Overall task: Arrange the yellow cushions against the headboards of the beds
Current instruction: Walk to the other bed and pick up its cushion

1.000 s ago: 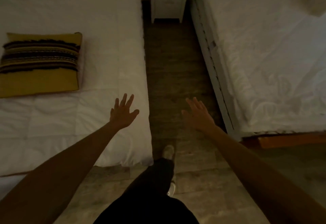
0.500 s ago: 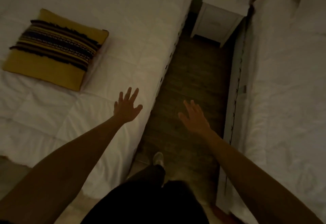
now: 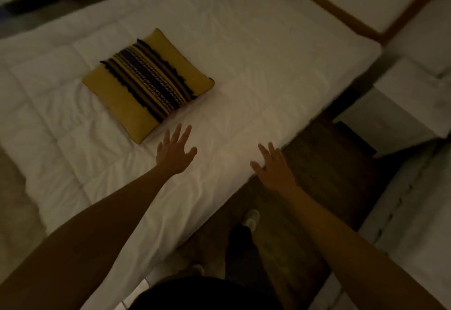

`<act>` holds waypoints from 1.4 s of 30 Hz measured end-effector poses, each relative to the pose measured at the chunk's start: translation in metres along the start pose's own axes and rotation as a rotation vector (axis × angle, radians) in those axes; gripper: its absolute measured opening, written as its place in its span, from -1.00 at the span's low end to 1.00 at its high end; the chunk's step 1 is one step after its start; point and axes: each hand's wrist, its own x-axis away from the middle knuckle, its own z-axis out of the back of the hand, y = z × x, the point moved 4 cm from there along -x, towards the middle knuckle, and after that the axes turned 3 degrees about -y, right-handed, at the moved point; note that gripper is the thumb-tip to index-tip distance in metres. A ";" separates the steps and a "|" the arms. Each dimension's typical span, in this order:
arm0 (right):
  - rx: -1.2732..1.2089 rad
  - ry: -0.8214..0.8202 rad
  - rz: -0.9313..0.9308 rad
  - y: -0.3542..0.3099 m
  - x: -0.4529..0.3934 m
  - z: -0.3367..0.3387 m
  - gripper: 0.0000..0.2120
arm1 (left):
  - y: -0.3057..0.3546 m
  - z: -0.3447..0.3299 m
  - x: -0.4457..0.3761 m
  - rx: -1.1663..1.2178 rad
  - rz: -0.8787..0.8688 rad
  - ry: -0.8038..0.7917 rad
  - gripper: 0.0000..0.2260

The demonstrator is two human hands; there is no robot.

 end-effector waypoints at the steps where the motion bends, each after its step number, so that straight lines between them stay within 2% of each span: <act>1: 0.013 -0.026 0.035 -0.002 -0.022 0.009 -0.32 | 0.001 0.003 -0.007 0.030 0.053 0.008 -0.34; 7: 0.109 -0.211 0.195 -0.035 -0.132 0.043 -0.33 | -0.008 0.013 -0.030 0.137 0.275 0.061 -0.34; 12: 0.008 -0.352 0.235 -0.085 -0.206 0.047 -0.32 | -0.055 0.013 -0.037 0.331 0.512 0.165 -0.28; 15: -0.153 -0.432 0.194 -0.121 -0.245 0.038 -0.30 | -0.091 0.015 -0.049 0.457 0.610 0.234 -0.23; 21: -0.384 -0.589 -0.048 -0.162 -0.318 0.005 -0.21 | -0.161 0.031 -0.106 0.638 0.741 0.297 -0.18; 23: -0.420 -0.580 -0.123 -0.176 -0.359 -0.005 -0.16 | -0.183 0.037 -0.137 0.745 0.792 0.336 -0.16; 25: -0.415 -0.491 -0.139 -0.192 -0.405 -0.010 -0.15 | -0.204 0.038 -0.170 0.824 0.804 0.368 -0.13; 28: -0.391 -0.298 -0.064 -0.213 -0.464 -0.006 -0.25 | -0.230 0.034 -0.211 0.973 0.855 0.382 -0.07; 30: -0.359 -0.254 -0.032 -0.218 -0.490 -0.006 -0.24 | -0.240 0.026 -0.230 1.065 0.876 0.373 -0.07; 34: -0.307 -0.341 -0.052 -0.232 -0.531 -0.021 -0.09 | -0.257 0.004 -0.260 1.258 0.876 0.378 -0.13; 36: -0.342 -0.387 -0.105 -0.244 -0.546 -0.033 0.06 | -0.268 -0.005 -0.266 1.318 0.912 0.352 -0.08; 40: -0.360 -0.375 -0.199 -0.263 -0.563 -0.043 0.35 | -0.287 -0.013 -0.265 1.374 1.007 0.304 0.09; 42: -0.351 -0.408 -0.182 -0.269 -0.568 -0.042 0.41 | -0.293 -0.011 -0.263 1.438 1.045 0.285 0.12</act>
